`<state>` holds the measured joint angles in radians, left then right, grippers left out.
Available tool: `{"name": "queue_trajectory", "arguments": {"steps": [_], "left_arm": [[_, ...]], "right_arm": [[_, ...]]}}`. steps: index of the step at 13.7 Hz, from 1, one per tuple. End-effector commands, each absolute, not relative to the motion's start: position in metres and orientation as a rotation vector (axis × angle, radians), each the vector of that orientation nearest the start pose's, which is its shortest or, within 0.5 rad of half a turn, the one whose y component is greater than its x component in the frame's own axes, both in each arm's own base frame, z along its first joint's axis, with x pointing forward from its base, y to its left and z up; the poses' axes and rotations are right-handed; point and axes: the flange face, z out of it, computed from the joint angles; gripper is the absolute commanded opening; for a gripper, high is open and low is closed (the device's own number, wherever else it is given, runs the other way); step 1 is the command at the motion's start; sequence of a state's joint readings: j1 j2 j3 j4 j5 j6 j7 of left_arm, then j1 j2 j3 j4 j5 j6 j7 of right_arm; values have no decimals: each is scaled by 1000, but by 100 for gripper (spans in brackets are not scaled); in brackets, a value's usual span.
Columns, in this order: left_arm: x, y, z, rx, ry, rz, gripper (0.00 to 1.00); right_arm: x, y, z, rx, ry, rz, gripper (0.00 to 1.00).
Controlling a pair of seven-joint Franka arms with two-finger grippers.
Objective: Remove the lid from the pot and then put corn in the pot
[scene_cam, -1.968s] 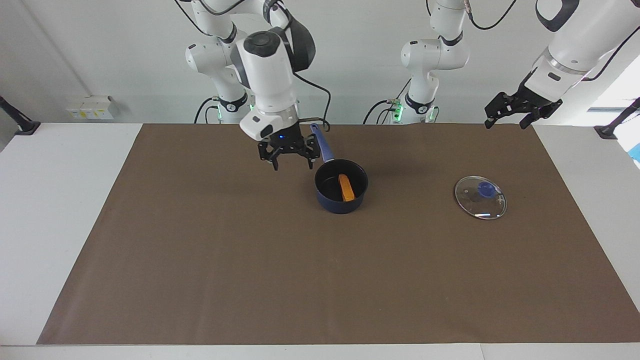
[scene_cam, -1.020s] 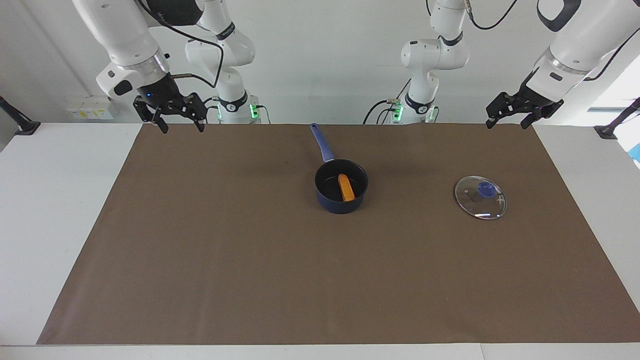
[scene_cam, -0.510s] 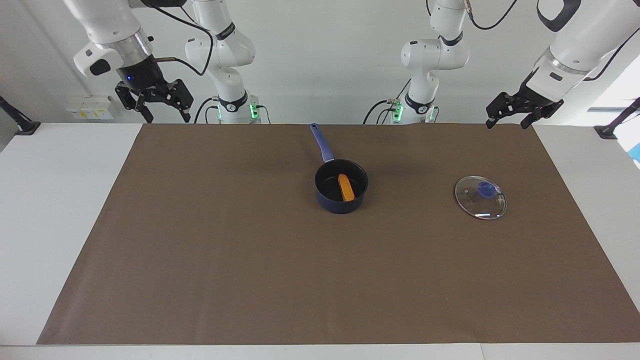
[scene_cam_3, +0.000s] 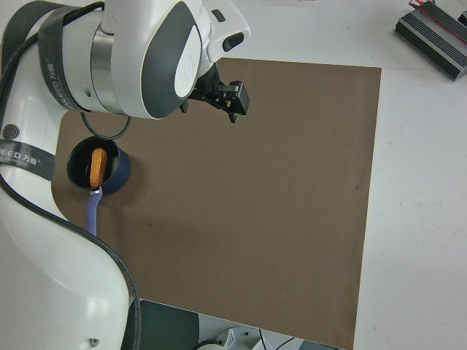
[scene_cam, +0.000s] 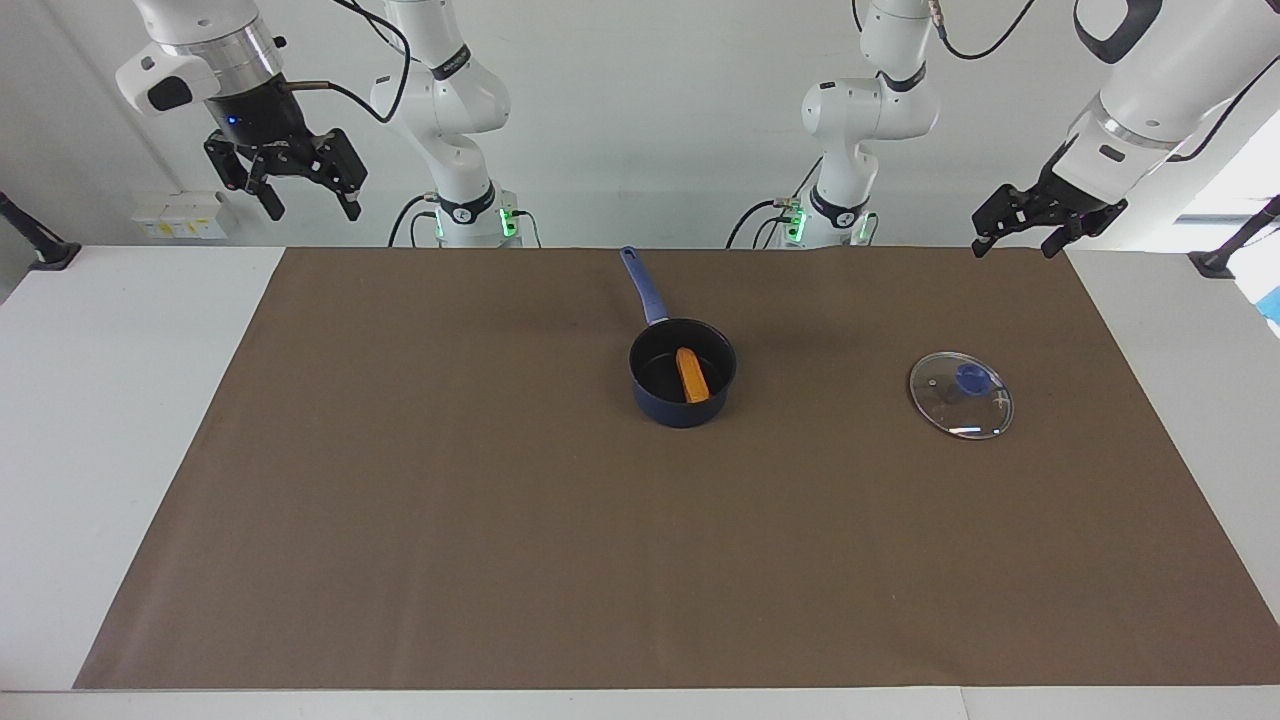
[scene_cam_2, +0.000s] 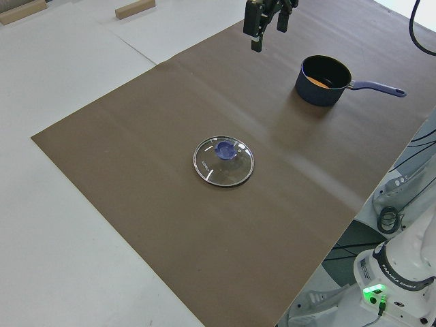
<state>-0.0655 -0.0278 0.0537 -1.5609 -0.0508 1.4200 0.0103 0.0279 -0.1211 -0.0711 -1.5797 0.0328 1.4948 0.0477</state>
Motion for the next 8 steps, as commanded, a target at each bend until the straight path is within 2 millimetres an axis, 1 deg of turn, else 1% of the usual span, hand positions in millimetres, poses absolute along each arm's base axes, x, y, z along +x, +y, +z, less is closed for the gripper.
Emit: {"name": "queue_trajectory", "arguments": {"steps": [1,8], "left_arm": [[524,-9,635,-3176,46,151,100],[524,-9,635,-3176,46,151,100]], "right_arm": [[503,-21,675,-3150,58,-45,100],[502,-21,673,-3144,61,-36,100]]}}
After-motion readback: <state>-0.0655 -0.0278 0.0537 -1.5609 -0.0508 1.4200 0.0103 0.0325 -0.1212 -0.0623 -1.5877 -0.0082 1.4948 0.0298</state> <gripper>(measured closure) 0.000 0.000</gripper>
